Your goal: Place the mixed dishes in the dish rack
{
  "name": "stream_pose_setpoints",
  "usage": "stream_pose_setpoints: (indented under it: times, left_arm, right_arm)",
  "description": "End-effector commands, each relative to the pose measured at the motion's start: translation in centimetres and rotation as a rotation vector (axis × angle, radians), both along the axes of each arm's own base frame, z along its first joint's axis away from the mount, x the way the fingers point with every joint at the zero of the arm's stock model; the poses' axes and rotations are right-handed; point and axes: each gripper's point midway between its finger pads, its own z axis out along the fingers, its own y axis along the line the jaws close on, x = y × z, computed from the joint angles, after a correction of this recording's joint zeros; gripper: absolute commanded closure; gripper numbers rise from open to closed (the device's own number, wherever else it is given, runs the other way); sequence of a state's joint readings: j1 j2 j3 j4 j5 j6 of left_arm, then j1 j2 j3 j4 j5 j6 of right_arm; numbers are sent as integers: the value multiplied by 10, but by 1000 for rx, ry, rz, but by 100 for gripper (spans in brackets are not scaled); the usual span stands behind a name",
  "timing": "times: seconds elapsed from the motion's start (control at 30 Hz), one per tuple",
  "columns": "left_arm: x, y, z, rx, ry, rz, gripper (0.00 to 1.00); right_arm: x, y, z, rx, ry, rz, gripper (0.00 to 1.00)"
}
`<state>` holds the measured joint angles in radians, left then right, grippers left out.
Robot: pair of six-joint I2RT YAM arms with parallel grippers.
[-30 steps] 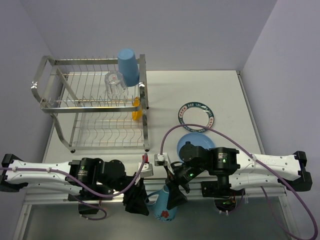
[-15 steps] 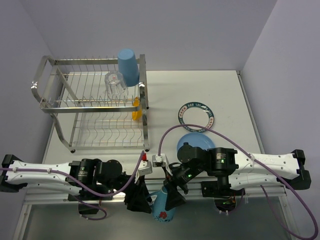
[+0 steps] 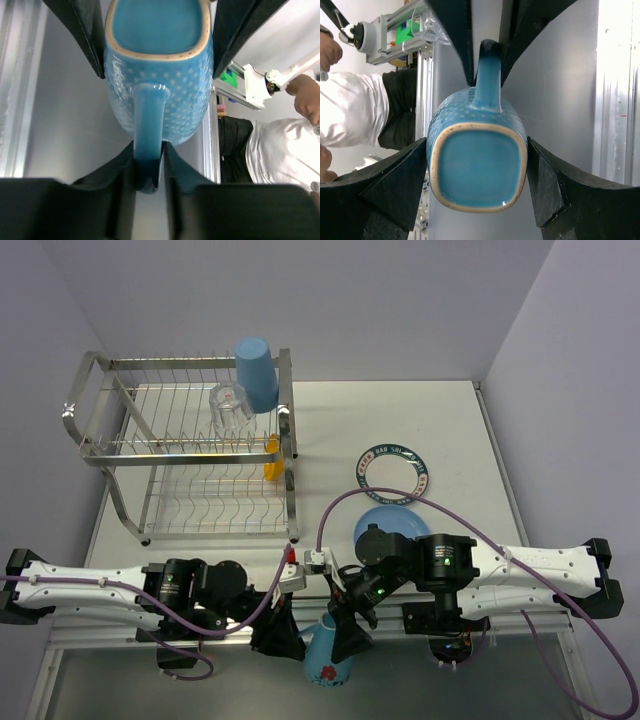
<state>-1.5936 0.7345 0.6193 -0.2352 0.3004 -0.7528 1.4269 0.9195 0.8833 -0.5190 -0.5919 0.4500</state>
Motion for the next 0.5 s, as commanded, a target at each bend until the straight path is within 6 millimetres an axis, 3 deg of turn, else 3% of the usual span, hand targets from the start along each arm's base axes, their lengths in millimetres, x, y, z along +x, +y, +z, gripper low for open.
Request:
stream_pose_setpoints:
  times: [0.0, 0.03, 0.07, 0.2, 0.4, 0.47]
  left_arm:
    - [-10, -1, 6, -30, 44, -47, 75]
    - [-11, -1, 5, -28, 43, -49, 83]
    - [-10, -1, 4, -24, 45, -45, 100]
    - [-4, 0, 5, -18, 41, -1, 100]
    - [22, 7, 10, -26, 21, 166, 100]
    - [29, 13, 10, -31, 21, 210, 100]
  right_arm:
    - [5, 20, 43, 161, -40, -9, 100]
    - [5, 21, 43, 161, -45, -10, 100]
    - [6, 22, 41, 152, -46, -12, 100]
    - [11, 27, 39, 142, -61, -36, 100]
    - [23, 35, 31, 116, -96, -91, 100]
    - [26, 36, 31, 109, -108, -104, 90]
